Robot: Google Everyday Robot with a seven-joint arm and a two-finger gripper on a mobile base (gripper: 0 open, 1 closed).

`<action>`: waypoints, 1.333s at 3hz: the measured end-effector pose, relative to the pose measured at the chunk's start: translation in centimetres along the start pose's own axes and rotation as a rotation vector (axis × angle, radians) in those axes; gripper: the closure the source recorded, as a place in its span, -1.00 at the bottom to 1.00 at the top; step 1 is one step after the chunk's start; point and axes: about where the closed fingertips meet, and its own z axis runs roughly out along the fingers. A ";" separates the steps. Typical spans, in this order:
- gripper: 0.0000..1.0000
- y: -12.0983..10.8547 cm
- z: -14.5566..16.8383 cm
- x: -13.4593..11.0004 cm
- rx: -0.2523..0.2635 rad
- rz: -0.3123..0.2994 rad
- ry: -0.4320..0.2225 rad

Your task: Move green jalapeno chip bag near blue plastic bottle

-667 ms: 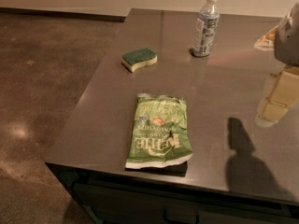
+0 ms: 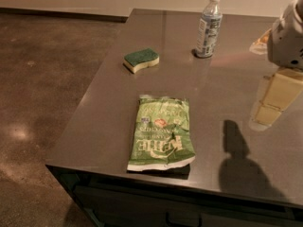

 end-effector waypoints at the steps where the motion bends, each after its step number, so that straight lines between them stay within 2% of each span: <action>1: -1.00 1.4 1.2 -2.5 -0.022 0.021 0.015; 2: -1.00 2.5 3.3 -4.7 -0.033 0.085 0.045; 3: -1.00 2.8 6.0 -6.6 -0.028 0.179 0.062; 4: -1.00 3.0 8.5 -8.9 -0.034 0.241 0.066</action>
Offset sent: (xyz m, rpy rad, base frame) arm -0.0038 0.0878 -0.0590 -0.0237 0.1192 -0.1924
